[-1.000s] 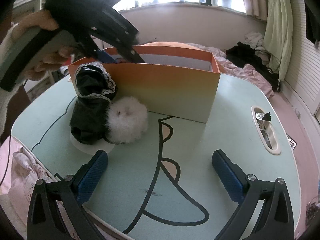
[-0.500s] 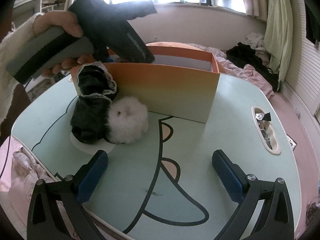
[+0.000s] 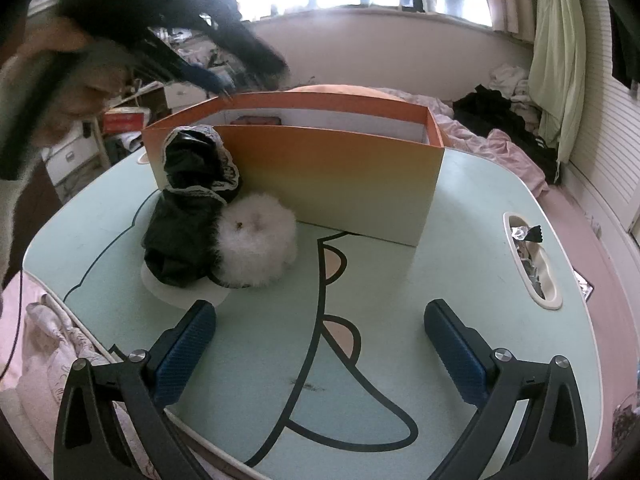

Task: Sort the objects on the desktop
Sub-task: 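Lower the green toy car onto the table and open the left gripper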

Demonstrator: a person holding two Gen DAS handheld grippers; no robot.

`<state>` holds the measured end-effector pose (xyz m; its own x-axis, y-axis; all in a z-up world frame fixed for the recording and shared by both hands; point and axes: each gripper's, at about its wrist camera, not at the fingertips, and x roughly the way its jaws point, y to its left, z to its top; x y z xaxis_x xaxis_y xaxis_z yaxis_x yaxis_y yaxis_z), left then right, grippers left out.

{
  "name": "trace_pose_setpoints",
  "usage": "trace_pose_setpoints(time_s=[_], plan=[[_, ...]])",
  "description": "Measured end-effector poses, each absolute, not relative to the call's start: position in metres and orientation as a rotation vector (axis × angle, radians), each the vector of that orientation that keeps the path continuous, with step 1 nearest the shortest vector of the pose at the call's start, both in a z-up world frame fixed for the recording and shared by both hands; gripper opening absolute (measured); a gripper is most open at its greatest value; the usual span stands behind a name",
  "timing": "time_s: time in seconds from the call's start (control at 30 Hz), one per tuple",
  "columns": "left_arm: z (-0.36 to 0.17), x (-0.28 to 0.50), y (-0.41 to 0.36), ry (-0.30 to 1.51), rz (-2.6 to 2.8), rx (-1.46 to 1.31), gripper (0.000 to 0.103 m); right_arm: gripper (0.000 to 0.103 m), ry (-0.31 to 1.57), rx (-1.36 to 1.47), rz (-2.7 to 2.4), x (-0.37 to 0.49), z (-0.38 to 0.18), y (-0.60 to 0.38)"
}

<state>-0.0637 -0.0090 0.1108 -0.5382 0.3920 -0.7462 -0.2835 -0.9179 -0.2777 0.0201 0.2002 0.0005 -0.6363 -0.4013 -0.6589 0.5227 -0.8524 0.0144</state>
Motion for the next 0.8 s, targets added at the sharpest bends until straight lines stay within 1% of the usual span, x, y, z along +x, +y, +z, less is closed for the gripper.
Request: trace_pose_setpoints(time_s=[0.1, 0.17, 0.3, 0.37, 0.57, 0.67, 0.7, 0.8], plan=[[0.105, -0.027, -0.016, -0.161, 2.482, -1.215, 0.073, 0.103, 0.241, 0.924, -2.442, 0.019, 0.001, 0.200], [0.080, -0.021, -0.027, -0.146, 2.496, -1.291, 0.073, 0.103, 0.242, 0.924, -2.442, 0.020, 0.000, 0.201], [0.033, -0.006, -0.024, -0.152, 2.468, -1.426, 0.073, 0.103, 0.242, 0.923, -2.442, 0.019, 0.000, 0.201], [0.021, -0.004, -0.020, -0.161, 2.450, -1.440, 0.074, 0.103, 0.241, 0.923, -2.441, 0.020, 0.000, 0.202], [0.038, 0.011, -0.014, -0.170, 2.596, -1.256, 0.074, 0.103, 0.242, 0.922, -2.441, 0.021, 0.000, 0.202], [0.039, 0.022, -0.015, -0.069, 2.664, -1.241, 0.076, 0.103, 0.244, 0.924, -2.443, 0.020, 0.000, 0.202], [0.035, 0.031, -0.014, -0.009, 2.714, -1.237, 0.078, 0.103, 0.245, 0.924, -2.444, 0.019, 0.000, 0.201], [0.018, 0.051, -0.012, 0.084, 2.752, -1.256, 0.078, 0.103, 0.244, 0.917, -2.430, 0.020, 0.001, 0.199]])
